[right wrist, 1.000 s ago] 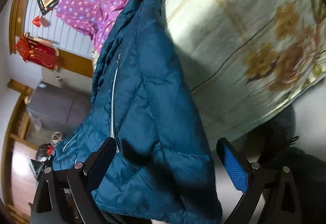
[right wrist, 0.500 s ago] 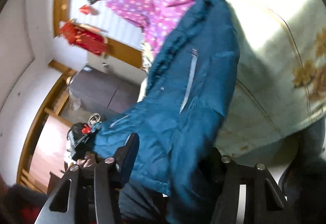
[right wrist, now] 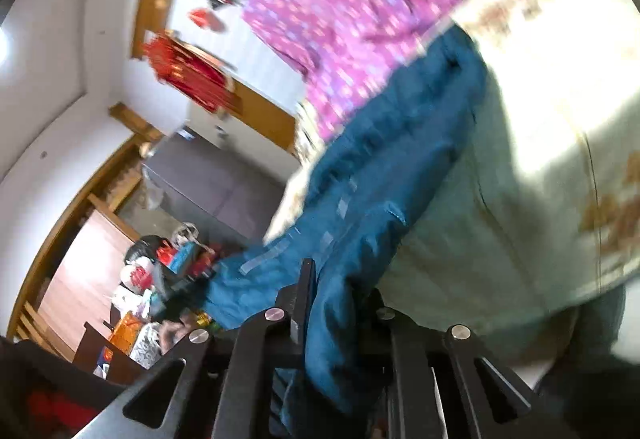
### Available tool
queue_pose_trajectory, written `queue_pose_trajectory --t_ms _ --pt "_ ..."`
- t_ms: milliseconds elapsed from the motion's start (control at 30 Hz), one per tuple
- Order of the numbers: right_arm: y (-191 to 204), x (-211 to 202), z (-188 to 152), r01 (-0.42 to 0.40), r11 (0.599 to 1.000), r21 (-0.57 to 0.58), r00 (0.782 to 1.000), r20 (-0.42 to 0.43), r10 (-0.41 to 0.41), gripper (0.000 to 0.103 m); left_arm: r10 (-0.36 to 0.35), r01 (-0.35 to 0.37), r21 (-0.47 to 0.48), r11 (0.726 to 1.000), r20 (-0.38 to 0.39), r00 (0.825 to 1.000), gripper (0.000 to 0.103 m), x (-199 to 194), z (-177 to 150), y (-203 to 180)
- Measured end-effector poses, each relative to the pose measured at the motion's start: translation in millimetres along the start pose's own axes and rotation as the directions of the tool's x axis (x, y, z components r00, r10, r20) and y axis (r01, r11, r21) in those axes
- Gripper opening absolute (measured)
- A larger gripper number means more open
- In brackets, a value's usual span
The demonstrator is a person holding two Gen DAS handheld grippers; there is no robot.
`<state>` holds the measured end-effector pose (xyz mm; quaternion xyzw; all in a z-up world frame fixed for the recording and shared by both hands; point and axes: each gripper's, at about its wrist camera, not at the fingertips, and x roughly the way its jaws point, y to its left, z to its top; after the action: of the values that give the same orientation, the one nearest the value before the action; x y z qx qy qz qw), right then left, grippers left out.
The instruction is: Fold large clothes
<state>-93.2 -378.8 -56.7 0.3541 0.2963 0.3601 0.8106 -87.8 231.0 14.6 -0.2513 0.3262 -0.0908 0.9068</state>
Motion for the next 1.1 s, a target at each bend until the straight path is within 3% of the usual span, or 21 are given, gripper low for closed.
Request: queue_pose_trajectory --t_ms 267,400,600,833,933,1100 --pt "39.1 -6.7 41.6 0.024 0.995 -0.096 0.991 0.134 -0.010 0.012 0.001 0.002 -0.038 0.999 0.064 0.998 0.010 -17.0 17.5 1.1" --pt "46.6 -9.7 57.4 0.089 0.989 -0.120 0.973 0.221 -0.061 0.012 -0.016 0.027 -0.094 0.995 0.118 0.993 0.009 -17.7 37.0 6.7" --pt "60.5 0.2 82.1 0.167 0.975 -0.145 0.947 0.300 -0.117 0.011 -0.017 0.043 -0.121 0.992 0.207 0.978 0.010 -2.7 70.6 -0.7" --pt "65.9 24.9 119.0 0.259 0.952 -0.161 0.919 0.345 -0.192 0.011 -0.009 0.035 -0.106 0.994 0.238 0.971 0.010 31.4 115.8 -11.4" --pt "68.1 43.7 143.9 0.322 0.931 -0.175 0.897 0.371 -0.240 0.011 0.009 0.009 -0.071 0.997 0.250 0.968 0.010 55.3 143.7 -20.9" --pt "65.2 91.1 193.5 0.453 0.871 -0.190 0.834 0.435 -0.338 0.011 0.086 -0.084 -0.017 0.996 0.297 0.951 0.010 107.4 187.7 -37.6"
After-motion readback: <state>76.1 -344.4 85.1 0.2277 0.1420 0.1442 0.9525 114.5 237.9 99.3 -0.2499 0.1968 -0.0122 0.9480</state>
